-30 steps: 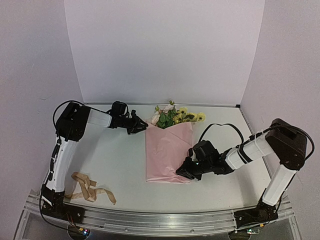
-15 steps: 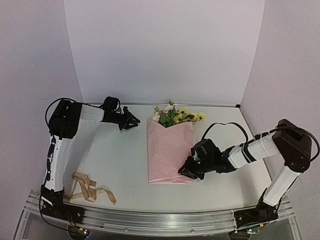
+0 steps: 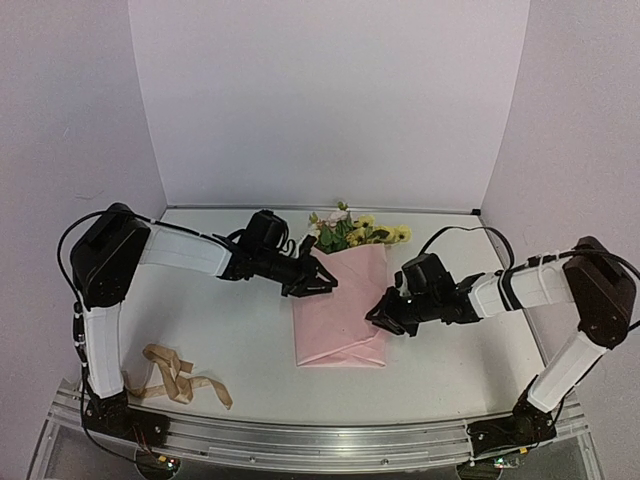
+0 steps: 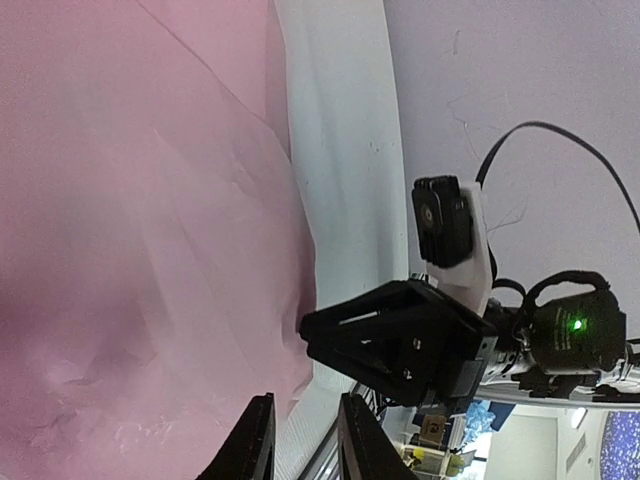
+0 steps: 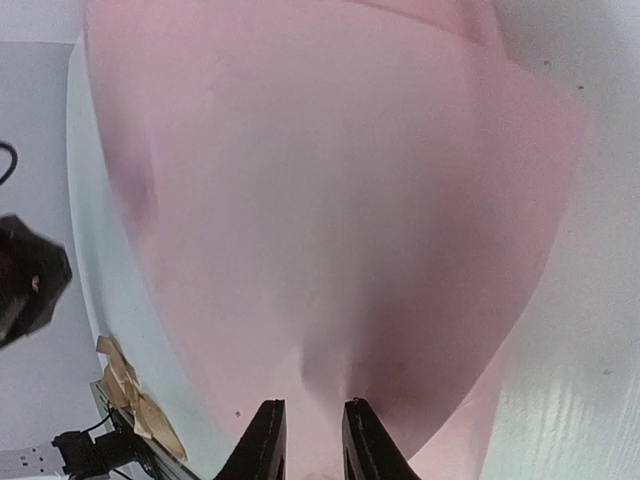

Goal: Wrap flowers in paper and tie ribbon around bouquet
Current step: Press the fold line on the folded wrapping paper.

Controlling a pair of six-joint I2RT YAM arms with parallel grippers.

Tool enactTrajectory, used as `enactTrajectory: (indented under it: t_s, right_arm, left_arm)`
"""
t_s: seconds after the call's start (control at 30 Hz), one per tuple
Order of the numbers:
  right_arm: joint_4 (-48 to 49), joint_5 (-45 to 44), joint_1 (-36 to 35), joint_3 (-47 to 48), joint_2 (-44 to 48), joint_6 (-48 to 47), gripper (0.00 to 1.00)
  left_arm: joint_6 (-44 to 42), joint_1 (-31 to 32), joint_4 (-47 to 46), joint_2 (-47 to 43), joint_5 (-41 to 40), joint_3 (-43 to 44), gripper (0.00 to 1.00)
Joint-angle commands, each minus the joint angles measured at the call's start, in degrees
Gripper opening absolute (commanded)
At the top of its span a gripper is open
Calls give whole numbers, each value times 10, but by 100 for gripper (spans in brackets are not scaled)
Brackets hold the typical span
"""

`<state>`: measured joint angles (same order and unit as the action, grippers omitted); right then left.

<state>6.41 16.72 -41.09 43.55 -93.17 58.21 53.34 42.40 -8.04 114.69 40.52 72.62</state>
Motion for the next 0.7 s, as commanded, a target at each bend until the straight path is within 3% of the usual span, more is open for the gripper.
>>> enactTrajectory:
  t_s: [0.0, 0.43, 0.57, 0.67]
  right_arm:
    - [11, 19, 26, 12, -38, -22, 22]
    - [82, 42, 51, -13, -88, 5, 22]
    - [91, 40, 52, -16, -91, 12, 22]
    - [93, 41, 55, -15, -93, 14, 21]
  left_arm:
    - [25, 19, -49, 30, -8, 7, 23]
    - [61, 83, -74, 141, 14, 96, 23]
    - [56, 98, -35, 168, 0, 128, 23]
    - [36, 103, 52, 188, -37, 160, 23]
